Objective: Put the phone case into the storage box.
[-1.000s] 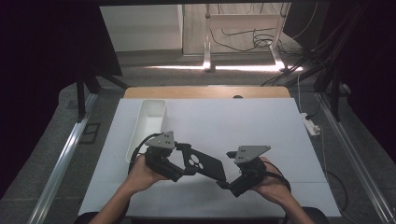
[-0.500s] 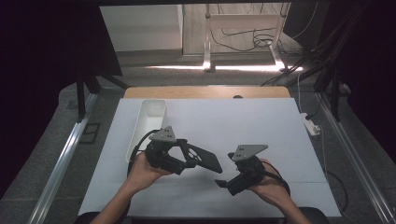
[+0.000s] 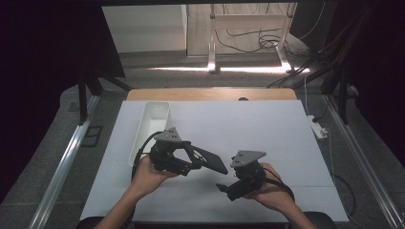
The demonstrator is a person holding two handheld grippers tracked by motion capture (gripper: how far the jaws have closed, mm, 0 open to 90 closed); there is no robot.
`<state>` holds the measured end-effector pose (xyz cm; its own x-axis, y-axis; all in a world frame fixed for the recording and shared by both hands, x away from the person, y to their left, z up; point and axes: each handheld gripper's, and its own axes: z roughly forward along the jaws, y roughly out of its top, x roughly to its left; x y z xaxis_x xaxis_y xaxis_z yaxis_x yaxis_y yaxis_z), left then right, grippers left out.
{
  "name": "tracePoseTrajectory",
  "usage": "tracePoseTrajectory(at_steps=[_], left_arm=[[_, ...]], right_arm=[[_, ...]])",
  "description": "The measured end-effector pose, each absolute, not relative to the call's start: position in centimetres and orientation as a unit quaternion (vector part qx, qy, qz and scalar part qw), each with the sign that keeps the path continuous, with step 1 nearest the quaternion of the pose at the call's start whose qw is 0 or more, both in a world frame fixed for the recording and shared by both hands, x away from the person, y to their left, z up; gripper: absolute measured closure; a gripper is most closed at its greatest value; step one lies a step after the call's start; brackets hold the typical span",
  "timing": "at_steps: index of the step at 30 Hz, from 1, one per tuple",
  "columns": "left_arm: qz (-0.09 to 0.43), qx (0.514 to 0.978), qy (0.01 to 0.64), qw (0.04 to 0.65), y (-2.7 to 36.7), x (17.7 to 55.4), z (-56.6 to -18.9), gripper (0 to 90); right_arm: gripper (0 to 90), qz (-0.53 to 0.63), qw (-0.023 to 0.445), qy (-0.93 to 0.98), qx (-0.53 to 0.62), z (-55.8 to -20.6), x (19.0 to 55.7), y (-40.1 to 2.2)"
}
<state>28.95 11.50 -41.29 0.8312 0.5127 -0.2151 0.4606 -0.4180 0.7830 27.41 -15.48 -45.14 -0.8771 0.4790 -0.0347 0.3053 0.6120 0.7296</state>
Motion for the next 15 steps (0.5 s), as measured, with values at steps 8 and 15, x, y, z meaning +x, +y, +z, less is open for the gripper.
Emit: tracePoseTrajectory(at_steps=[8, 15], left_arm=[[0.021, 0.840, 0.284, 0.461, 11.03, 28.63, -40.99, 14.6], [0.017, 0.841, 0.283, 0.461, 10.52, 28.38, -40.77, 14.6]], right_arm=[[0.0, 0.369, 0.128, 0.887, 0.246, -45.28, 27.88, -15.10], [0.0, 0.355, 0.130, 0.893, 0.246, -45.50, 27.90, -14.49]])
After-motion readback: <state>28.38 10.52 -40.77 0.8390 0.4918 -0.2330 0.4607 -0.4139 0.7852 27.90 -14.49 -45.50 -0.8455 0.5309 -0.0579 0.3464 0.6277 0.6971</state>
